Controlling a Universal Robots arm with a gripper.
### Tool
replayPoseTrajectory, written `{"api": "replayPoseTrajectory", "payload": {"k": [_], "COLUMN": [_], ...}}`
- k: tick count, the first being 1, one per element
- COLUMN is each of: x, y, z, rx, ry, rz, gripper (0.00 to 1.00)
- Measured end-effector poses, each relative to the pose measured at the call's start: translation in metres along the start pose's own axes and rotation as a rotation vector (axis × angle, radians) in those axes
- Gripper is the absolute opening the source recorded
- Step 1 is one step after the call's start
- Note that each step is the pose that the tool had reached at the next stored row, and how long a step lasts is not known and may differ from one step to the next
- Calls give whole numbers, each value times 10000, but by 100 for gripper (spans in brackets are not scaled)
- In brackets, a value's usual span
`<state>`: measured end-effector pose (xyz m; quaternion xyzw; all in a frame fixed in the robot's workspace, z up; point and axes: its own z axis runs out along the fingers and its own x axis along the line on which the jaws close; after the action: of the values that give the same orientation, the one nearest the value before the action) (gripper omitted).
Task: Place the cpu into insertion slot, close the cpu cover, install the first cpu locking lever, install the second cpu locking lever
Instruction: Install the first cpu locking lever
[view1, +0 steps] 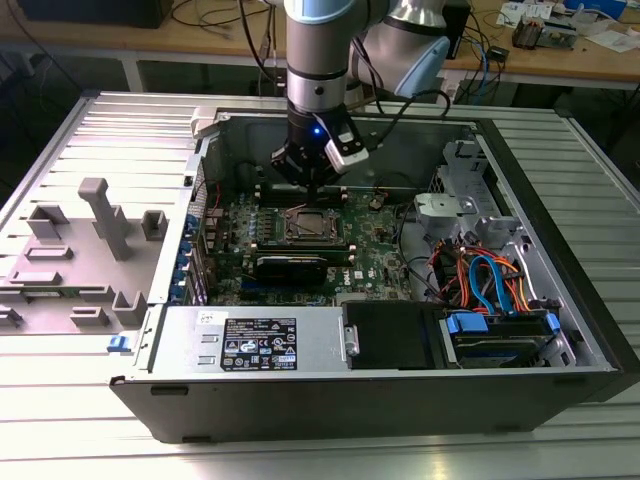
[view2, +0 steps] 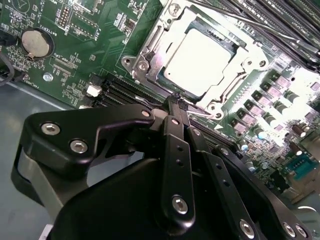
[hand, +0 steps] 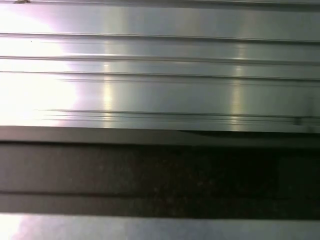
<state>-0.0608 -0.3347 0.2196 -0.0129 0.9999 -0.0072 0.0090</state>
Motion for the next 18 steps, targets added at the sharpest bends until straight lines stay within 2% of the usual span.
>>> {"api": "replayPoseTrajectory", "payload": {"k": [16, 18], "x": [-110, -141], "y": [-1, -2], "z": [91, 109], "rx": [-2, -2], "ry": [-1, 0], "rz": [24, 24], "gripper": [11, 11]}}
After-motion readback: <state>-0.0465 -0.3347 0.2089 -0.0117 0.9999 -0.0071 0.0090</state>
